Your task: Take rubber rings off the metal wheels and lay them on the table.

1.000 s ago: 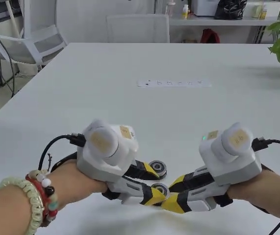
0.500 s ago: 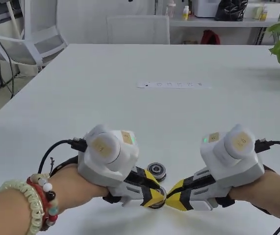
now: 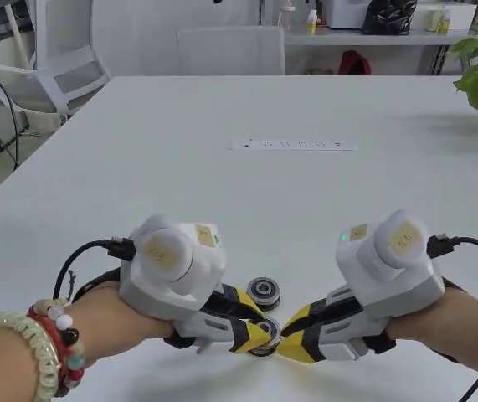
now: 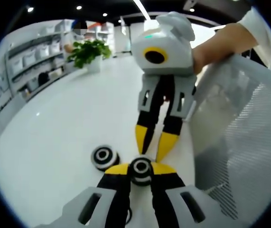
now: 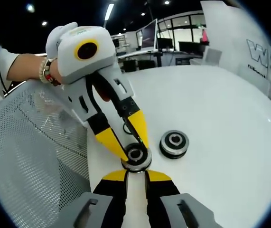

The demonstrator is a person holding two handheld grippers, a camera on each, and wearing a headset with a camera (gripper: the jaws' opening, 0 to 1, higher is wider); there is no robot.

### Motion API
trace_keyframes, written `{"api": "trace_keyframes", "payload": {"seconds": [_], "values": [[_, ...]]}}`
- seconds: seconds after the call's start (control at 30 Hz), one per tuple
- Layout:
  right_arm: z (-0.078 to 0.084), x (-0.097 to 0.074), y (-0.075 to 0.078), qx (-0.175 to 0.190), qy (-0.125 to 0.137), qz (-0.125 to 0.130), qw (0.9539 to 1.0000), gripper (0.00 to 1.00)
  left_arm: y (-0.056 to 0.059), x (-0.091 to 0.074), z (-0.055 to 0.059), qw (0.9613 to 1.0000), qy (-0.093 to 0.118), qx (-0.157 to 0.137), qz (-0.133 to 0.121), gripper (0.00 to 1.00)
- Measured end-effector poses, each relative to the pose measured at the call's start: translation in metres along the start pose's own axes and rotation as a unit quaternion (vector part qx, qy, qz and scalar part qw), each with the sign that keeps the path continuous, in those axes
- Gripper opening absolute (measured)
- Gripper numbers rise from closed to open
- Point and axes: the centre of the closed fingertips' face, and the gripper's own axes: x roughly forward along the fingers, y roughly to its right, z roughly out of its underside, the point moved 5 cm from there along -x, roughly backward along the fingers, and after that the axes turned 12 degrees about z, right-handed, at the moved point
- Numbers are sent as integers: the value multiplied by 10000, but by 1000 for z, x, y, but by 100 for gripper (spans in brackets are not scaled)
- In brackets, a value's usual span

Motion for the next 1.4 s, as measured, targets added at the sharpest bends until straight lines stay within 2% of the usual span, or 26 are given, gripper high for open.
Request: {"api": "trace_keyframes", "payload": {"seconds": [0.27,0.33,0.37,0.4,0.5,0.57,0.6,0.63,0.77,0.83,0.87,0.93,0.97,1.0,1.13,1.17,1.4], "values": [[-3,5,-2,81,128,42,9999,23,0,0,1,9997,185,-139,10,16],[-3,6,0,-75,118,67,9999,21,1,0,1,9997,197,-138,37,14],[-2,5,1,-174,67,54,9998,20,0,2,-2,9993,325,-192,-15,14],[-2,5,0,-129,90,45,9999,19,1,-1,1,9997,186,-174,45,14],[0,3,2,-174,83,29,9998,15,1,-1,0,9995,239,-205,30,14],[1,2,3,-265,62,9,9996,9,1,-1,1,9994,250,-230,23,14],[4,1,8,-556,-20,165,9983,1,1,-2,0,9994,258,-244,31,14],[4,1,5,-434,52,84,9990,1,1,-1,1,9992,287,-288,30,14],[2,1,6,-383,26,120,9992,0,2,-1,1,9992,286,-286,27,14],[3,2,8,-110,-85,186,9997,0,2,-1,1,9992,287,-285,18,14],[3,2,10,150,-184,219,9995,0,2,0,1,9992,287,-290,10,14],[3,2,11,480,-270,185,9983,0,2,0,1,9992,286,-294,-6,14],[3,2,12,724,-308,180,9967,0,2,0,1,9992,288,-294,-11,14],[4,2,12,1108,-372,150,9930,0,3,1,0,9991,290,-294,-16,14],[5,0,16,1683,-336,41,9852,0,3,2,0,9992,286,-270,-24,14],[6,-1,17,1687,-326,37,9851,0,3,2,0,9992,286,-263,-27,14],[4,-5,19,2155,-257,-62,9761,0,3,2,0,9994,270,-212,-60,14]]}}
